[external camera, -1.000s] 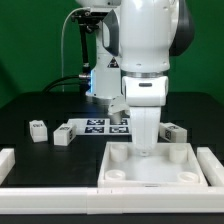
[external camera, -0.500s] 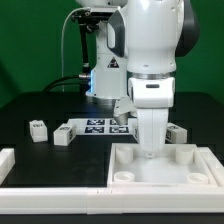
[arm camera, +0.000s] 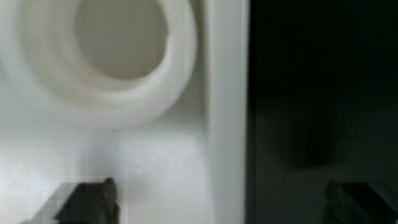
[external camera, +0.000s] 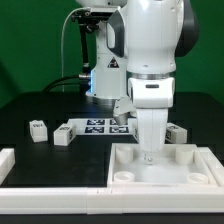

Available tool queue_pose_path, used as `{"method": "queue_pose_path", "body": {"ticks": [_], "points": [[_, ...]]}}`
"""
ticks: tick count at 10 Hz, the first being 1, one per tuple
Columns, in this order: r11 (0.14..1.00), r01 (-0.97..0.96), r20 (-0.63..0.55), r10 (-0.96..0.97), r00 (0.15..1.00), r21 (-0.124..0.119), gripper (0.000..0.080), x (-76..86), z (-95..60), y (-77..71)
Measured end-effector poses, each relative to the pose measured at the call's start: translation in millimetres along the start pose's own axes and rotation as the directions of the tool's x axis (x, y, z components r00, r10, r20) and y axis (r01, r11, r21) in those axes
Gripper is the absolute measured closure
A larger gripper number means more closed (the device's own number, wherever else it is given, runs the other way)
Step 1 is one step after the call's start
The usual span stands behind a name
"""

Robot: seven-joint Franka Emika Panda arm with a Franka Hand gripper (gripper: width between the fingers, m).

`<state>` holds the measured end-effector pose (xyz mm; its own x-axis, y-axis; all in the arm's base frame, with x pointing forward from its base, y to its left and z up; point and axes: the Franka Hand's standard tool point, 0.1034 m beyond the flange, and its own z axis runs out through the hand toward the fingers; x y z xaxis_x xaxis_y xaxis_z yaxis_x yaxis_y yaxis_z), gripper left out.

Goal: Assemble one leg

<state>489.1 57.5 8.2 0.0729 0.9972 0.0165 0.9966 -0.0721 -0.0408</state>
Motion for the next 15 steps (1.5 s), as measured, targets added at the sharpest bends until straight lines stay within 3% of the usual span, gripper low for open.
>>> {"method": "queue_pose_path", "body": {"ticks": [6, 7, 9, 11, 13, 15], "points": [[1.000, -0.005, -0.001, 0.005, 1.000, -0.002, 0.0151, -0.1, -0.6, -0.6], [0.999, -0.043, -0.008, 0.043, 0.999, -0.024, 0.0151, 0.2, -5.4, -6.1], [0.988, -0.147, -0.013, 0.146, 0.989, -0.045, 0.0151, 4.7, -21.6, -31.9], [0.964, -0.254, -0.026, 0.253, 0.967, -0.079, 0.0151, 24.3, -47.3, -43.9], [0.928, -0.362, -0.041, 0.360, 0.932, -0.081, 0.0151, 41.8, -49.2, -57.9], [0.925, -0.371, -0.041, 0.369, 0.929, -0.082, 0.0151, 36.8, -48.8, -54.5]]}}
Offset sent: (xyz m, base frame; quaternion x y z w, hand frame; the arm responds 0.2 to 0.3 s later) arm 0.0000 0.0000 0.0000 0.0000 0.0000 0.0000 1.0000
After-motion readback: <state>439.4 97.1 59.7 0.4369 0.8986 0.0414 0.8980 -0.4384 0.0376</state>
